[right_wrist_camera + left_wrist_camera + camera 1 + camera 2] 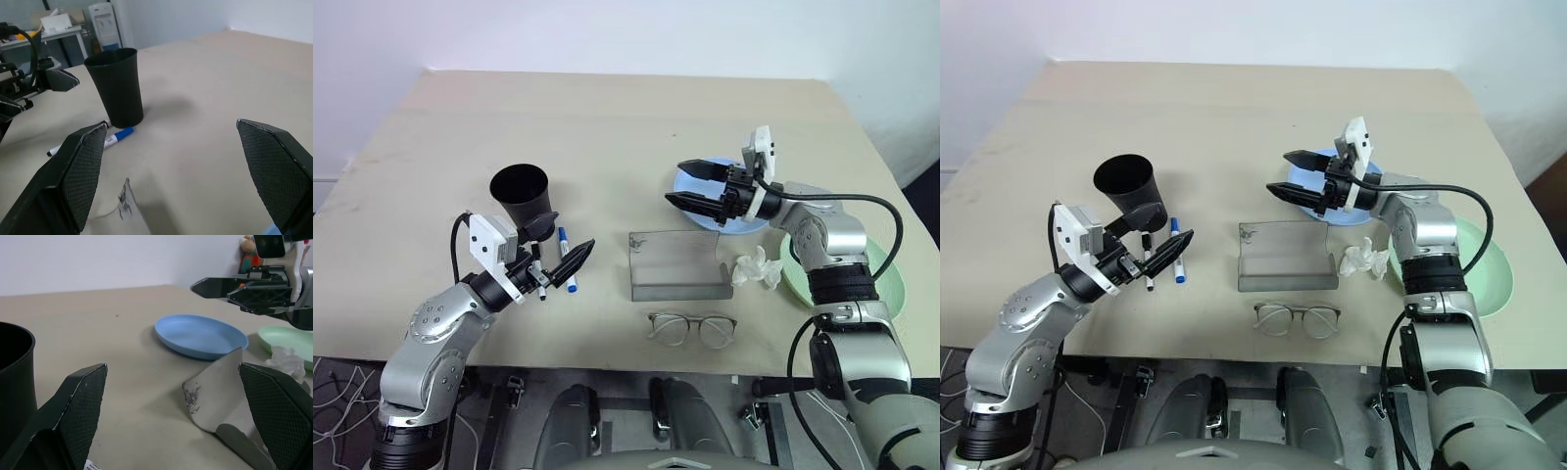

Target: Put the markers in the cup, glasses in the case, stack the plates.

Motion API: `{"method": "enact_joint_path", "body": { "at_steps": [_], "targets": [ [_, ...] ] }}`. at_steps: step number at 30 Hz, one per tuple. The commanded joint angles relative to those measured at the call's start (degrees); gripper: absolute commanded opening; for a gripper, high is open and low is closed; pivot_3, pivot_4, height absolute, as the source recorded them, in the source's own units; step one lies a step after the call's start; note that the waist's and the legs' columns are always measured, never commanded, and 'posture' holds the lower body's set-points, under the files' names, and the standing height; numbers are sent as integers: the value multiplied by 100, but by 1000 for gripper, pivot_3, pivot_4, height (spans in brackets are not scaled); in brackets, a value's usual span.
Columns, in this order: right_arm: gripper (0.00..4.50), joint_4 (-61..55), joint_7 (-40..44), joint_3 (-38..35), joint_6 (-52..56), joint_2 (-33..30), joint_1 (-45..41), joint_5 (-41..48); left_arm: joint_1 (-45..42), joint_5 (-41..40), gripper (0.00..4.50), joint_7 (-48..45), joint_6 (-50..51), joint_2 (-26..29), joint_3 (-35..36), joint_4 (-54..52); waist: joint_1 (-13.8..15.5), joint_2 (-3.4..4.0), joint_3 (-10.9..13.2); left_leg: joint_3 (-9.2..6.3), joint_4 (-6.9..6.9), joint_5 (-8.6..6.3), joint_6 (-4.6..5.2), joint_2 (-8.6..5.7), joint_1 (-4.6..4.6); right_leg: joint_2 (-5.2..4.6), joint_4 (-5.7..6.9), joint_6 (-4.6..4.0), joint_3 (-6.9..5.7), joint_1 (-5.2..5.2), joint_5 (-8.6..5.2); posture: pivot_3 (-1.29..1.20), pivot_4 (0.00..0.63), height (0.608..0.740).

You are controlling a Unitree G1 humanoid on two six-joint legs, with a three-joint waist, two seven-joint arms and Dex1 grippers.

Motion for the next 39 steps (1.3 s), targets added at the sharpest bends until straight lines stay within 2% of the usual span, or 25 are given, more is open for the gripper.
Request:
{"method": "enact_joint_path", "body": {
  "at_steps": [1, 11, 18, 25, 39],
  "targets": [
    [4473, -67, 105, -98, -79, -101, -98, 49, -119, 86, 4500, 119, 45, 37, -117, -255, 6, 0, 0, -1, 0, 0, 0, 0, 0, 0, 0, 5, 0, 0, 3, 0, 150, 701],
    [4473, 99, -64, -56, -58, -149, -287, -162, -189, 268, 4500, 159, 10, 1, -398, -225, -15, 0, 0, 0, 0, 0, 0, 1, 1, 3, 2, 9, 0, -1, 6, 0, 150, 701],
    [4473, -278, -185, -146, 58, -351, -9, -161, 25, 358, 4500, -259, -152, 149, -445, 21, 15, 0, 0, 1, 0, 0, 0, -1, 0, -1, 0, -6, 0, -1, -3, 0, 150, 701],
    [4473, -691, -505, -218, 162, -536, 303, -170, -159, 518, 4500, -444, -271, 144, -515, 370, 8, 0, 0, 1, 0, 0, 0, -1, -1, -3, -1, -6, 1, -1, -3, 0, 150, 701],
    [4473, -1347, -1131, -422, 892, -954, 756, -127, -627, 170, 4500, -547, 448, 342, -405, 349, 6, 0, 0, 0, 0, 0, 0, -1, -3, -1, -1, 4, 0, -1, 1, 0, 150, 701]
  ]
}}
